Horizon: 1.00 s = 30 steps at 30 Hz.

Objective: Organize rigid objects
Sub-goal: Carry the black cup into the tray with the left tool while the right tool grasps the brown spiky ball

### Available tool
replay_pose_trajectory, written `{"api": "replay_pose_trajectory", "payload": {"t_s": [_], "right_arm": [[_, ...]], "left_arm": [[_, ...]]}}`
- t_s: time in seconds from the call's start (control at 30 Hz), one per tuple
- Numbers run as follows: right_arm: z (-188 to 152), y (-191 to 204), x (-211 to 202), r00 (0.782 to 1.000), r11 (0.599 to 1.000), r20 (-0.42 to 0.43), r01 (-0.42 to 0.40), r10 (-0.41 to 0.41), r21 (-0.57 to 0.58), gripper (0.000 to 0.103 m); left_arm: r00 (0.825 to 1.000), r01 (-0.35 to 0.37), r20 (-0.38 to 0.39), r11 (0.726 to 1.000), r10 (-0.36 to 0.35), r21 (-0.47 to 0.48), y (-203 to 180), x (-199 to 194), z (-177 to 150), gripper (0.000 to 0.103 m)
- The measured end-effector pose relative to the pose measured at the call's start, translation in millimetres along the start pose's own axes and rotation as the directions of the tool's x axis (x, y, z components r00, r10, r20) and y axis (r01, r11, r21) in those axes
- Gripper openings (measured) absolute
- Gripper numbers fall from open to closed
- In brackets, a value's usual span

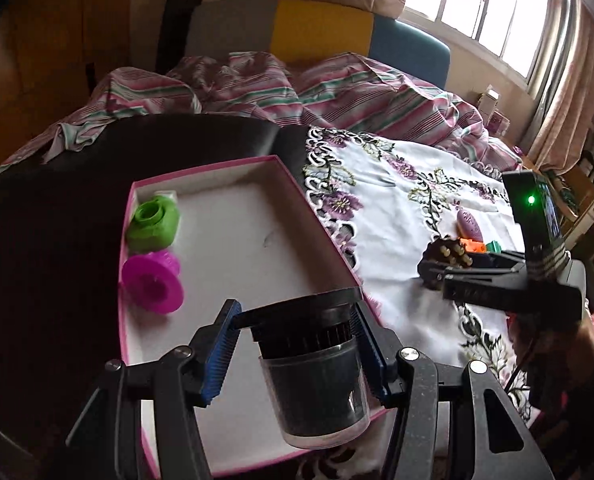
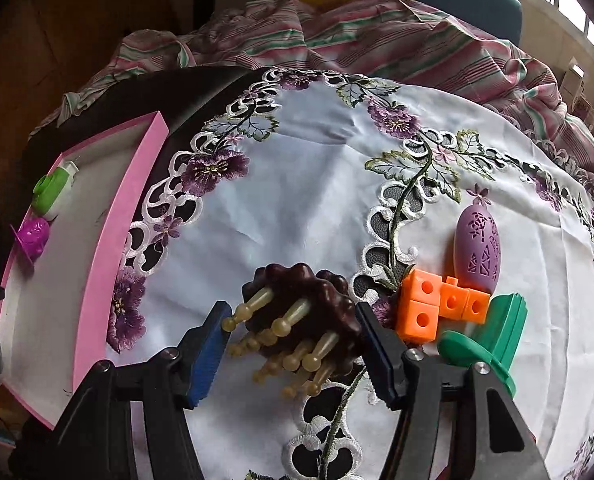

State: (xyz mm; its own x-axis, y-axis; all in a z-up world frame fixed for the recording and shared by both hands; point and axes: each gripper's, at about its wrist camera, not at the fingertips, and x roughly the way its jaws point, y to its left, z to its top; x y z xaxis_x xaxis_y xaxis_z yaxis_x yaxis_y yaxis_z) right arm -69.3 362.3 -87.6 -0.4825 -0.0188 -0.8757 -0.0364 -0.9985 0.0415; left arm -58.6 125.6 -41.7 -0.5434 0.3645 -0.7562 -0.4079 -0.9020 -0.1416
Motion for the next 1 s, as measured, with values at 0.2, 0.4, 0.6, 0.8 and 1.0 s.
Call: {"api": "replay_pose_trajectory", "payload": {"t_s": [0.2, 0.4, 0.6, 0.8, 1.0], "right_arm": [[-1, 3, 1, 1.0, 1.0, 0.002, 0.024, -0.024, -0.015, 0.063], [0, 3, 1, 1.0, 0.999, 0.001, 0.028, -0.028, -0.019, 0.063], [0, 4, 1, 0.999, 0.999, -0.001, 0.033, -0.033, -0.026, 0.063], [1, 6, 1, 0.999, 0.999, -0.004, 0.036, -0.036, -0.031, 0.063], [1, 6, 1, 0.999, 0.999, -0.004, 0.037, -0.037, -0.033, 0.063]], "left_arm": [[1.0, -0.014, -0.008, 1.0, 0.014, 0.006, 2, -4, -11, 0.057], [1.0, -0.018, -0.014, 1.0, 0.018, 0.009, 3, -5, -14, 0.057], [0.999, 0.035, -0.02, 0.997, -0.036, -0.064, 22, 2, 4, 0.057], [1.0, 0.026, 0.017, 0.992, -0.025, -0.12, 52, 21, 50, 0.057], [1.0, -0.013, -0.001, 0.987, 0.013, -0.159, 76, 68, 89, 0.057]]}}
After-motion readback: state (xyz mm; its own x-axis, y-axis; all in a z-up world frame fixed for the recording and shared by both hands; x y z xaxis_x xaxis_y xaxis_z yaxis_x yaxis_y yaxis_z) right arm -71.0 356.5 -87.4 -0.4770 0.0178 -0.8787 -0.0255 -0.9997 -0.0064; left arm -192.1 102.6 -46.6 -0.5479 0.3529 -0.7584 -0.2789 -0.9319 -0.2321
